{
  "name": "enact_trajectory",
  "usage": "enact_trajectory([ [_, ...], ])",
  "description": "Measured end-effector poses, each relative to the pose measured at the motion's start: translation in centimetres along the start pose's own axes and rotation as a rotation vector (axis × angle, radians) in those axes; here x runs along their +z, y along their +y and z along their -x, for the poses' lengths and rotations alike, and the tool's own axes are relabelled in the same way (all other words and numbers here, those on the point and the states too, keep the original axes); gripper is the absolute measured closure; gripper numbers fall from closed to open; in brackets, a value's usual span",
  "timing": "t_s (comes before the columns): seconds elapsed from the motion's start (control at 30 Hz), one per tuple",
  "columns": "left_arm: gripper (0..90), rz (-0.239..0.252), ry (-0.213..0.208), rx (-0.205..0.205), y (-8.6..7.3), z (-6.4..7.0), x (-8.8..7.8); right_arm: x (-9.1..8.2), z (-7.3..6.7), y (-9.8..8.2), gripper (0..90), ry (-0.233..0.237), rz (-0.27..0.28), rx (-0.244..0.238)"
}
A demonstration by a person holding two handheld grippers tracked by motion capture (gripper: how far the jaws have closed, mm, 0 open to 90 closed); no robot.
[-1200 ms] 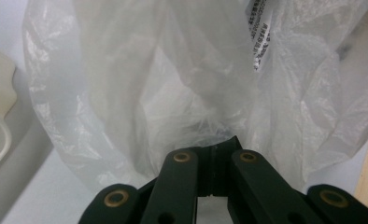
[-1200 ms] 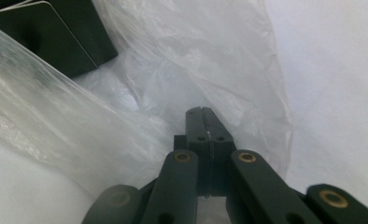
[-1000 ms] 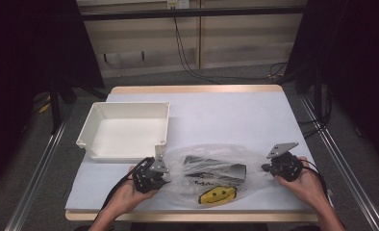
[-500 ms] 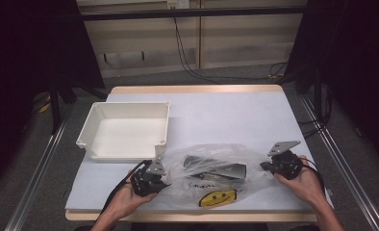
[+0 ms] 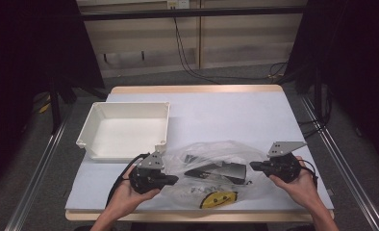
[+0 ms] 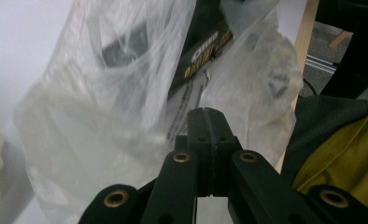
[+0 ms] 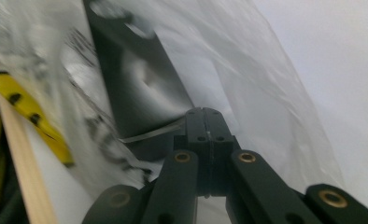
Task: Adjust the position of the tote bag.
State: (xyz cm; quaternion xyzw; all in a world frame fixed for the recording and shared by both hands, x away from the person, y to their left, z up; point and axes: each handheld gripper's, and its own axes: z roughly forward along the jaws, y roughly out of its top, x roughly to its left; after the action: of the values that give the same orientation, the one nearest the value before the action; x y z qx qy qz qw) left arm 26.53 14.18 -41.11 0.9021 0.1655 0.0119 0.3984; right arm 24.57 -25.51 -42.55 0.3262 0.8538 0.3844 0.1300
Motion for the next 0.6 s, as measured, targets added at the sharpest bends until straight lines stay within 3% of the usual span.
enact_trajectory([
  [0.03,90.0,0.011,-0.006,-0.006,0.4,0.1,0.2,0.0,-0.3,0.3,90.0,0.013,0.009,-0.003],
  [0.17,90.0,-0.021,-0.034,0.044,2.4,-0.4,1.5,0.9,-1.6,1.5,90.0,0.062,0.026,-0.026],
  [0.2,90.0,-0.020,-0.046,0.030,2.9,-0.5,2.1,1.1,-1.9,1.7,90.0,0.070,0.026,-0.032],
  [0.23,90.0,-0.033,-0.052,0.049,3.4,-0.7,2.5,1.5,-2.4,2.0,90.0,0.088,0.020,-0.040],
  [0.37,90.0,-0.065,-0.069,0.051,4.7,-0.9,4.8,2.8,-3.9,2.9,90.0,0.137,0.011,-0.076],
  [0.43,90.0,-0.098,-0.063,0.083,5.2,-1.0,5.7,3.4,-4.7,3.1,90.0,0.164,-0.001,-0.090],
  [0.47,90.0,-0.087,-0.065,0.068,5.4,-0.8,6.1,3.7,-5.0,3.0,90.0,0.166,-0.014,-0.097],
  [0.6,90.0,-0.117,-0.036,0.095,6.6,-1.0,6.5,4.5,-5.8,2.5,90.0,0.166,-0.048,-0.097],
])
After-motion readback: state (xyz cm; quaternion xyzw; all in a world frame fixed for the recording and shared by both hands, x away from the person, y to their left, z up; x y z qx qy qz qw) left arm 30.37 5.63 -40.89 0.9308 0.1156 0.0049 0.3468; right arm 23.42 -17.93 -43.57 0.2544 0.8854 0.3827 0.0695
